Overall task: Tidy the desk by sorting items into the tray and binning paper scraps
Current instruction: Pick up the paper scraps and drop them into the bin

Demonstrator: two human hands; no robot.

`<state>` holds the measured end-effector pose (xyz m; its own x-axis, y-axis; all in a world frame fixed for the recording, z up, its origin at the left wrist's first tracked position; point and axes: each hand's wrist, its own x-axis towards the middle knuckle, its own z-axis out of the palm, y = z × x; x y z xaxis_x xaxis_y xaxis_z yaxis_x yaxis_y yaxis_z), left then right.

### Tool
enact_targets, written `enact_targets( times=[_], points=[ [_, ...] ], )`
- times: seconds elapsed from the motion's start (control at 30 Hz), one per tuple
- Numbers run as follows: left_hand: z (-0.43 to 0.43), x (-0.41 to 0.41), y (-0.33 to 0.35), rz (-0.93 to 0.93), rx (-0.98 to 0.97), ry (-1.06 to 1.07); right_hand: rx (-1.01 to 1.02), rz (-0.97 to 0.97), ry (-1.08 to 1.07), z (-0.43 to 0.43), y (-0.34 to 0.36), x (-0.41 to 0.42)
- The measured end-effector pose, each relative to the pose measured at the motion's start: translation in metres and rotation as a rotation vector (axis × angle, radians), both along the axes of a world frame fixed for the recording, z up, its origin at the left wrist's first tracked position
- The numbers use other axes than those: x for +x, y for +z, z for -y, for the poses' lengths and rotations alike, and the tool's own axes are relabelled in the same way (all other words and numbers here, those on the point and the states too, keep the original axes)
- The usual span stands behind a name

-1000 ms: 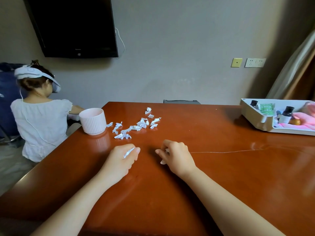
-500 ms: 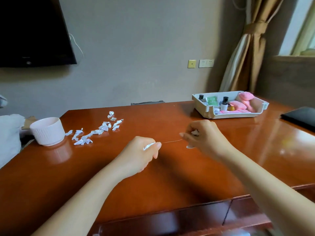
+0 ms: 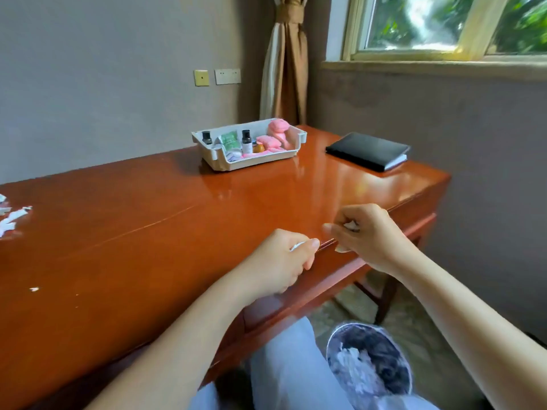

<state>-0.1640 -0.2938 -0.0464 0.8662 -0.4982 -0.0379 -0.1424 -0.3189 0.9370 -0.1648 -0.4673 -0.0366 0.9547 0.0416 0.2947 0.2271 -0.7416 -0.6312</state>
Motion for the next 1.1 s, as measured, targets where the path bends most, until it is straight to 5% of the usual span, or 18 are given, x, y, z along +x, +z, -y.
enact_targets(
  times=[0.43,0.87,1.1],
  points=[
    [0.140,0.025,-0.120,-0.159,0.199,-0.172,0.071,-0.330,-0.375,0.120,-0.129,-0.036],
    [0.183,0.076,-0.248,-0.447,0.547,-0.153,0.160,-0.724,-0.546,0.149,-0.263,0.004],
    [0.204,0.082,-0.283,-0.497,0.542,-0.212,0.250,-0.874,-0.626,0.155,-0.295,0.029]
  ],
)
